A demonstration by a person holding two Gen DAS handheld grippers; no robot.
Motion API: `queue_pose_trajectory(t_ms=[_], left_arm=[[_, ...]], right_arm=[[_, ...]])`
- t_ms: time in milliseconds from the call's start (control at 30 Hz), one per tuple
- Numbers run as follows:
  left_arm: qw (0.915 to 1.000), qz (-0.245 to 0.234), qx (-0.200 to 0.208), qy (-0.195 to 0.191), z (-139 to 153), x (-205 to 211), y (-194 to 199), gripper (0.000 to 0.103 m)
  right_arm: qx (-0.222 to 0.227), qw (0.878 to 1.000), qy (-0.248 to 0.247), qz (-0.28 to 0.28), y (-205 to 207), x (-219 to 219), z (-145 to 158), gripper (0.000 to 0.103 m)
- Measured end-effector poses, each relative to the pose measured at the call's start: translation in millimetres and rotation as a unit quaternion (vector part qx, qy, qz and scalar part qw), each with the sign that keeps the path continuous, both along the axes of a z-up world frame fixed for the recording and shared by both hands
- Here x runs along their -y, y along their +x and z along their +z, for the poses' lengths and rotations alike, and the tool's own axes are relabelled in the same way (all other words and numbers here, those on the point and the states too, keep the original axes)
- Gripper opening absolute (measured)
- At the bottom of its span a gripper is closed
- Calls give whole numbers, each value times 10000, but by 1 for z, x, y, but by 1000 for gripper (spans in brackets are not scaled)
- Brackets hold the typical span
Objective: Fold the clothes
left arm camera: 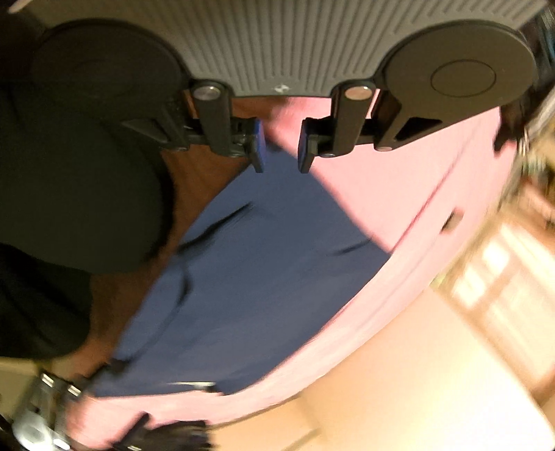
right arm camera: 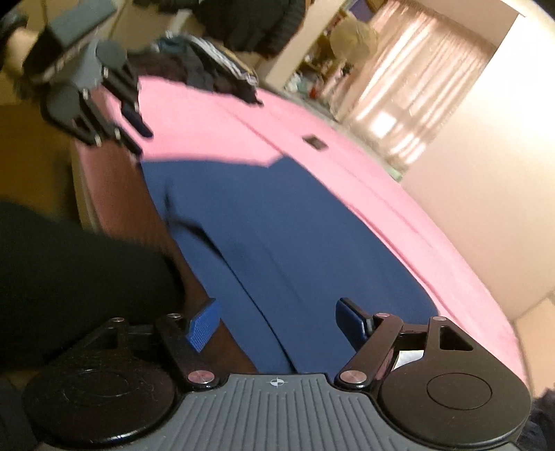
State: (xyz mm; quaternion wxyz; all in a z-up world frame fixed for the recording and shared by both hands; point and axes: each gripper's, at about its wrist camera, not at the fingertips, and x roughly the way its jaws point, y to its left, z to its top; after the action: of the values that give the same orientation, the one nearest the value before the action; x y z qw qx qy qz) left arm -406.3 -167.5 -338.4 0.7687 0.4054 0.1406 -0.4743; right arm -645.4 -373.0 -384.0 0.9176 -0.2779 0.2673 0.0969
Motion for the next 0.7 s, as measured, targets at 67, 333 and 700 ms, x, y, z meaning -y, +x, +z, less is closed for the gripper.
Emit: queue_pose_trajectory(t_ms=[67,333,700], left_arm=[[9992,265,-232,-178,4,-8,5,19],[9910,928,-800,-537,13,-33,29,23],[9922,843,-790,-466,9,-44,43,29]], right_arm=[[-29,9998,208,67,17,-11,2,75],[-575,9956,226,711,61,-71,-6,75],[-1175,9881,-542,836,123,-123,-54,74]])
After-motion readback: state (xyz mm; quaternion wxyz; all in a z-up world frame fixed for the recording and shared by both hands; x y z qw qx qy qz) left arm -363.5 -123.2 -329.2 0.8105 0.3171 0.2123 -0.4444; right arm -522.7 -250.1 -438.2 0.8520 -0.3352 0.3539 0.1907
